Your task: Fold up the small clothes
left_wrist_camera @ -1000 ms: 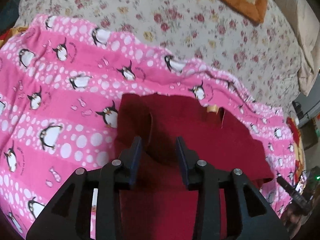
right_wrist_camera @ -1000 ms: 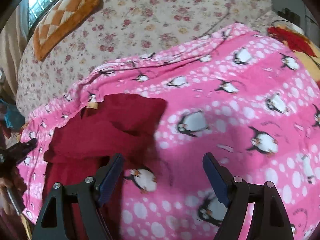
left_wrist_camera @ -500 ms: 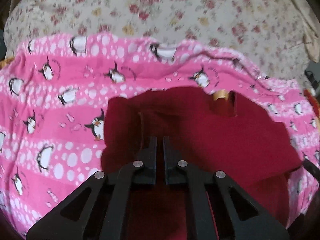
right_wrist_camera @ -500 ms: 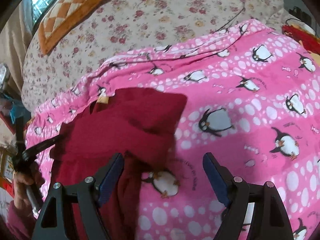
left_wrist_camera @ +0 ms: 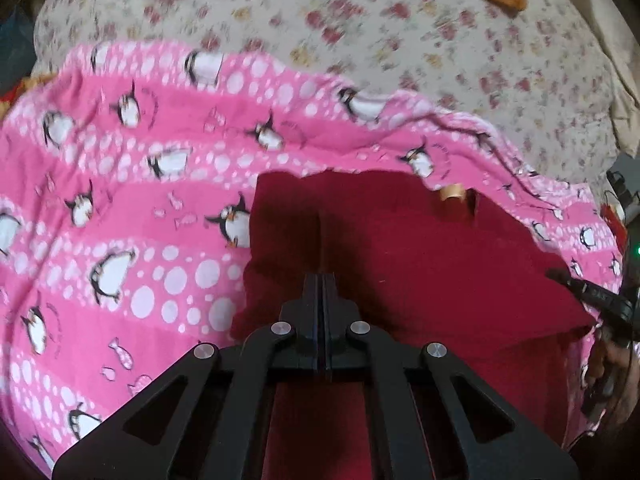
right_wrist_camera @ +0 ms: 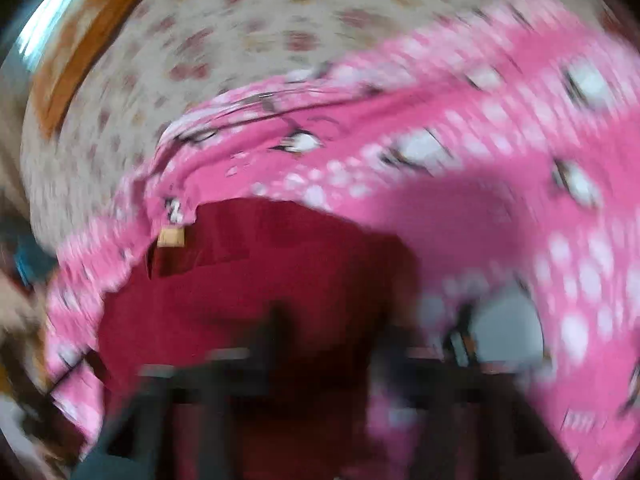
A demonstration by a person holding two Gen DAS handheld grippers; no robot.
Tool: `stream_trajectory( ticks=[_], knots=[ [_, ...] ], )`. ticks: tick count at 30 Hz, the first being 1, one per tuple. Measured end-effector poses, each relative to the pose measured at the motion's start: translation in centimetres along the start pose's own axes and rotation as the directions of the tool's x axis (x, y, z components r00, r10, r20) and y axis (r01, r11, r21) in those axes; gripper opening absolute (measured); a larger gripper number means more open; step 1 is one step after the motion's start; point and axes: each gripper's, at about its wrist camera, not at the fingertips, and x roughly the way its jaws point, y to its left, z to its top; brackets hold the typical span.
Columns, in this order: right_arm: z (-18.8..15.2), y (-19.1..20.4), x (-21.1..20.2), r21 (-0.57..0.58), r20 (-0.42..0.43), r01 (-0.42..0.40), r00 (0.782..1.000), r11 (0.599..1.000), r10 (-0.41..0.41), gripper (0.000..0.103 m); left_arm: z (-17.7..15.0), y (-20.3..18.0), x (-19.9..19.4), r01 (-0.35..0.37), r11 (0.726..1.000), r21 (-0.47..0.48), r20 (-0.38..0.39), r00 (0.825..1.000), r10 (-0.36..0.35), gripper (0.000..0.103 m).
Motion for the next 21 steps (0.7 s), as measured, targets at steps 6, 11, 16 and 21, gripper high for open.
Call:
stream_trajectory(
  ticks=[6, 11, 16, 21],
  knots=[
    [1.2, 0.9, -0.6, -0.148, 0.109, 0.210, 0.975, 0.966, -0.195, 0.013, 0.2, -1.9, -1.1, 0.017, 0.999, 0.040, 0.033, 0.999, -0.018, 0.002],
    [0.5, -0.8, -2.4, -0.047, 0.101, 0.157, 0.983, 0.986, -0.152, 0.042, -0.5, -3.1, 0.5, 0.019, 0.997, 0.076, -0.019, 1.000, -0.018, 0.011],
    [-3.3, 1.6, -4.7, -0.178, 0.059, 0.057, 0.997, 0.982, -0.047, 0.048, -1.6, -2.2, 3.2, 0.009, 1.000, 0.022, -0.106, 0.994, -0.007, 0.014],
    [-8.1, 2.3, -4.7, -0.273, 0.024, 0.089, 0.996, 0.958, -0.086, 0.048, -2.2, -1.4, 3.1, 0.032, 0.999, -0.011, -0.112, 0.993, -0.033, 0.014]
  ],
)
